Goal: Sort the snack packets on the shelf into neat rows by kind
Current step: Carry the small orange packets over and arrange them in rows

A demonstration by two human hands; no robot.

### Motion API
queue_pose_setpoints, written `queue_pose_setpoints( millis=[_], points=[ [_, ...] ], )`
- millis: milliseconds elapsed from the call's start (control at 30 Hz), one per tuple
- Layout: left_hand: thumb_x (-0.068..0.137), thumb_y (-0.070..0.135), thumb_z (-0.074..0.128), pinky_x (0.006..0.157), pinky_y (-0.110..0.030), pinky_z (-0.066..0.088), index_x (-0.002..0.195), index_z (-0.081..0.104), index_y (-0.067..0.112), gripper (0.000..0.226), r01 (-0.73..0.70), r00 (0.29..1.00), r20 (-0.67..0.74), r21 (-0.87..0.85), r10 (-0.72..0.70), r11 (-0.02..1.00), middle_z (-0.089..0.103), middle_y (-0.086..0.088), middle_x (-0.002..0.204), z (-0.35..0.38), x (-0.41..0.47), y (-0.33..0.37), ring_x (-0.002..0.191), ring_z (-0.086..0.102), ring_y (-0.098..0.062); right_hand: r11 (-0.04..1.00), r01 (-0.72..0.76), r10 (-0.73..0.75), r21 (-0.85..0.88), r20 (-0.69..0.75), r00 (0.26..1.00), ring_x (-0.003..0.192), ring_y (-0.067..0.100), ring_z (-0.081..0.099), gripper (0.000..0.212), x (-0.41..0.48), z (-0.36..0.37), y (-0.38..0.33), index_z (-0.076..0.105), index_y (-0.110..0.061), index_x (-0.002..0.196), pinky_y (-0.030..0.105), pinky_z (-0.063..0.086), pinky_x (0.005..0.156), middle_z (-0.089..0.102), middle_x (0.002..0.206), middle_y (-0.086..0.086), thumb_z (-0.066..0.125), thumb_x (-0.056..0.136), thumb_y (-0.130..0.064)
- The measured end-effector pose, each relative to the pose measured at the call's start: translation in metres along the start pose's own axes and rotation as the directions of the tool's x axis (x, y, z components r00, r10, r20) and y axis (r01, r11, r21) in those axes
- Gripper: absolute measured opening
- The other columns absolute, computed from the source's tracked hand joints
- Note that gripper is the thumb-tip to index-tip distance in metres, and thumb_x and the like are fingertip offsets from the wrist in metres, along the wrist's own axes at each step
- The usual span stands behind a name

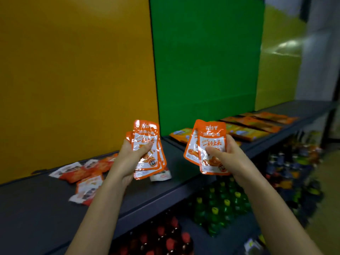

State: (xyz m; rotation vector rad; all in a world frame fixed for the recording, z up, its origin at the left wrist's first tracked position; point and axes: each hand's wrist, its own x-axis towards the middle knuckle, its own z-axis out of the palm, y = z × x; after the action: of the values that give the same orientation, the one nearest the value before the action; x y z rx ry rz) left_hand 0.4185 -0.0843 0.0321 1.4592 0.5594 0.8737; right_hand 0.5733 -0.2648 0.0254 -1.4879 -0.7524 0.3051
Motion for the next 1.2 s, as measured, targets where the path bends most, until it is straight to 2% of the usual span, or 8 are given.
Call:
queue_pose_setpoints(
  millis=[200, 300, 500, 633, 767, 933, 1100, 1200],
  points=[
    [0.085, 0.011, 0.065, 0.067, -0.034, 0.058, 0.122, 0.046, 0.006, 0.042, 0.094, 0.982, 0.173, -0.086, -0.078, 0.992, 0.065, -0.015, 0.114, 0.151, 0.013, -0.036, 0.089, 0.066, -0.026, 0.991, -0.106, 0.093, -0.079, -0.162, 0.982, 0.084, 0.011, 0.059, 0.034, 0.000, -0.153, 0.034, 0.042, -0.016, 0.119, 0.024, 0.046, 0.065, 0.060, 0.107, 0.002, 0.058, 0.090, -0.014],
    [0.086, 0.012, 0.064, 0.061, -0.029, 0.059, 0.122, 0.046, 0.007, 0.041, 0.115, 0.964, 0.251, -0.104, -0.085, 0.988, 0.067, -0.011, 0.107, 0.220, 0.011, -0.051, 0.082, 0.067, -0.021, 0.982, -0.150, 0.121, -0.115, -0.231, 0.965, 0.081, 0.011, 0.059, 0.032, 0.003, -0.220, 0.050, 0.043, -0.013, 0.117, 0.024, 0.045, 0.064, 0.060, 0.107, 0.006, 0.059, 0.089, -0.011],
    [0.085, 0.015, 0.065, 0.059, -0.028, 0.056, 0.124, 0.046, 0.008, 0.044, 0.172, 0.924, 0.356, -0.069, -0.137, 0.983, 0.066, -0.014, 0.115, 0.346, 0.010, -0.084, 0.086, 0.068, -0.022, 0.968, -0.217, 0.164, -0.128, -0.331, 0.929, 0.092, 0.021, 0.062, 0.032, 0.009, -0.333, 0.081, 0.045, -0.016, 0.115, 0.035, 0.048, 0.079, 0.062, 0.105, 0.004, 0.062, 0.088, -0.013],
    [0.087, 0.013, 0.062, 0.062, -0.029, 0.054, 0.118, 0.046, 0.013, 0.035, 0.192, 0.893, 0.425, -0.058, -0.150, 0.980, 0.066, -0.006, 0.103, 0.417, 0.018, -0.095, 0.084, 0.066, -0.019, 0.969, -0.219, 0.159, -0.111, -0.398, 0.904, 0.083, 0.014, 0.059, 0.029, 0.019, -0.391, 0.094, 0.043, -0.017, 0.111, 0.028, 0.046, 0.068, 0.060, 0.098, -0.001, 0.061, 0.088, -0.012],
    [0.085, 0.015, 0.065, 0.063, -0.031, 0.055, 0.114, 0.048, 0.015, 0.034, 0.207, 0.866, 0.474, -0.042, -0.162, 0.978, 0.066, -0.008, 0.106, 0.482, 0.038, -0.106, 0.084, 0.067, -0.021, 0.970, -0.228, 0.163, -0.086, -0.466, 0.870, 0.080, 0.013, 0.059, 0.030, 0.036, -0.444, 0.113, 0.043, -0.016, 0.112, 0.026, 0.045, 0.064, 0.061, 0.097, 0.000, 0.061, 0.088, -0.011],
    [0.084, 0.020, 0.067, 0.067, -0.033, 0.056, 0.123, 0.045, 0.013, 0.046, 0.209, 0.830, 0.532, -0.020, -0.167, 0.978, 0.066, -0.010, 0.114, 0.565, 0.079, -0.125, 0.092, 0.068, -0.024, 0.964, -0.248, 0.169, -0.097, -0.497, 0.851, 0.082, 0.015, 0.061, 0.032, 0.078, -0.500, 0.137, 0.044, -0.015, 0.113, 0.024, 0.048, 0.066, 0.061, 0.101, 0.004, 0.062, 0.087, -0.010],
    [0.085, 0.018, 0.065, 0.055, -0.028, 0.056, 0.122, 0.044, 0.013, 0.043, 0.188, 0.811, 0.572, -0.055, -0.124, 0.981, 0.066, -0.008, 0.109, 0.654, 0.137, -0.132, 0.082, 0.067, -0.020, 0.963, -0.227, 0.123, -0.145, -0.512, 0.850, 0.084, 0.013, 0.061, 0.032, 0.146, -0.555, 0.153, 0.043, -0.018, 0.112, 0.022, 0.047, 0.065, 0.061, 0.103, 0.001, 0.062, 0.087, -0.013],
    [0.086, 0.015, 0.064, 0.057, -0.027, 0.054, 0.123, 0.043, 0.013, 0.042, 0.165, 0.806, 0.585, -0.078, -0.089, 0.983, 0.065, -0.009, 0.110, 0.705, 0.174, -0.133, 0.081, 0.066, -0.017, 0.964, -0.211, 0.098, -0.161, -0.524, 0.846, 0.084, 0.013, 0.061, 0.030, 0.191, -0.588, 0.160, 0.043, -0.018, 0.110, 0.021, 0.047, 0.065, 0.061, 0.102, 0.000, 0.062, 0.087, -0.013]
  ],
)
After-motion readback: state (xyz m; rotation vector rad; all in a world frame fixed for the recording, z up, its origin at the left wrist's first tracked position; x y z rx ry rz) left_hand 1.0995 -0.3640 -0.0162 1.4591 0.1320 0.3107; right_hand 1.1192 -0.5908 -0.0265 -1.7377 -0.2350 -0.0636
